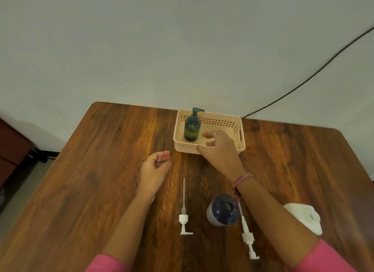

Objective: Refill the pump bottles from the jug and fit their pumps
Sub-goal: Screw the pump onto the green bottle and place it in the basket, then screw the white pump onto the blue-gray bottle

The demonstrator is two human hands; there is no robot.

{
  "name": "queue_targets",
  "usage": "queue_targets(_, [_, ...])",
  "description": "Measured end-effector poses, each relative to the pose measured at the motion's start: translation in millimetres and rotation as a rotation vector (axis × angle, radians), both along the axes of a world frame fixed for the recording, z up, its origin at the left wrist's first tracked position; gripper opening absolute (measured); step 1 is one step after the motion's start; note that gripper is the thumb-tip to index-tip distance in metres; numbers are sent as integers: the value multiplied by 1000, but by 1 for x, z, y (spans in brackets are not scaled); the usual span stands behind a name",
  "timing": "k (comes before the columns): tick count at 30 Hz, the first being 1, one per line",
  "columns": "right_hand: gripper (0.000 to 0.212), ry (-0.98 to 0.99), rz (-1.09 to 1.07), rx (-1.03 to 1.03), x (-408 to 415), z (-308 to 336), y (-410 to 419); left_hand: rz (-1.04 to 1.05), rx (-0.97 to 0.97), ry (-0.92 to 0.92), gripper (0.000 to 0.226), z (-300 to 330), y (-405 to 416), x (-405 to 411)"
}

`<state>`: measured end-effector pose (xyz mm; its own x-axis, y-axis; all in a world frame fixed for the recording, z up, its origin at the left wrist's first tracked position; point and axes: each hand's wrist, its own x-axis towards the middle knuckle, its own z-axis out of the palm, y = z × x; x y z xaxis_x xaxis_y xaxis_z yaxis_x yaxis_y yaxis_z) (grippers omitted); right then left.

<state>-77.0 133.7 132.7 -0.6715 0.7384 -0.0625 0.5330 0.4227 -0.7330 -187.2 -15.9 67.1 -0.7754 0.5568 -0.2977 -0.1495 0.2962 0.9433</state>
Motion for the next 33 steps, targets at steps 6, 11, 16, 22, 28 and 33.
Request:
queue_targets(6, [26, 91, 131, 88, 61, -16, -63, 64, 22, -27, 25, -6, -28, 32])
queue_targets(11, [26, -185, 373, 161, 89, -57, -100, 123, 23, -52, 25, -15, -54, 60])
queue_targets(16, [47, -527, 796, 424, 87, -96, -112, 147, -8, -72, 26, -26, -68, 83])
queue_targets(22, [43, -671, 997, 612, 78, -121, -117, 146, -34, -87, 27, -32, -72, 104])
queue_targets(28, [35, -402, 1036, 705, 94, -119, -113, 152, -9, -83, 27, -30, -75, 113])
queue_targets(33, [27, 92, 888, 573, 111, -87, -98, 228, 11, 19, 29, -21, -71, 108])
